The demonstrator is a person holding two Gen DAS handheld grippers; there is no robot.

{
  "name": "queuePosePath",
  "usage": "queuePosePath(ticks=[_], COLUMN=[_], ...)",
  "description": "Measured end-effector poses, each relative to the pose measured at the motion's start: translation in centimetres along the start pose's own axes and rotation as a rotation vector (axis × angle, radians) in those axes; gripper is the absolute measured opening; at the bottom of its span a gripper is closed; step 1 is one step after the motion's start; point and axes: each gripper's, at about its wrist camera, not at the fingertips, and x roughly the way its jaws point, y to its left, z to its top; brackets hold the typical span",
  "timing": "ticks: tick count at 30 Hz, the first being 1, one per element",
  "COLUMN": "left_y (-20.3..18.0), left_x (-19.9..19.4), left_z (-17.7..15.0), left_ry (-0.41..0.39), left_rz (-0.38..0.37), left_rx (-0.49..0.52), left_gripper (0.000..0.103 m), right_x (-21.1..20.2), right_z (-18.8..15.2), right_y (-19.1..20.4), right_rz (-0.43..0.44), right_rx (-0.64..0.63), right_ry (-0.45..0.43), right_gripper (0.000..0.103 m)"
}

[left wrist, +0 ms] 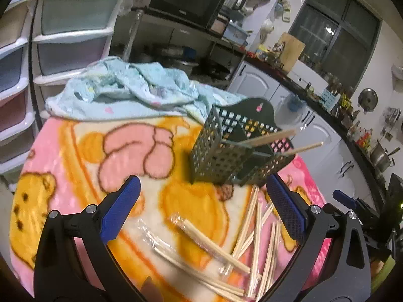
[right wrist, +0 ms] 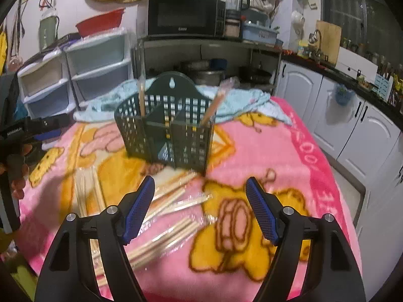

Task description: Organize utensils

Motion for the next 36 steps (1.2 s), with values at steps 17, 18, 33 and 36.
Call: queuePosePath(ticks=[17, 18, 33, 36], left_y=[0.8, 0.9, 1.7, 1.9], left_x=[3.8, 4.1, 6.3, 6.7], left_z=[-3.1, -3.3, -3.7, -3.8], left_ry=[0.138, 0.147, 0.199, 0.211], left_rz=[-0.031, -0.027, -0.001, -0.002], left_rx=[-0.023, -0.022, -0.040, -0.045], left_gripper=[0.085, 0.084, 0.061, 0.054], right_x=[5.3, 5.9, 10.6, 11.1], right_z=[-3.8, -4.0, -4.5, -4.5], right_y=[-2.1, -2.4, -4.5, -4.7], right_rz=[-0.003, 0.001, 0.073, 0.082], right_rx=[0.090, 0.104, 0.248, 0.255], right_ry=[0.183, 0.200, 0.301, 0.305], right_gripper=[0.059, 0.055, 0.033, 0.025])
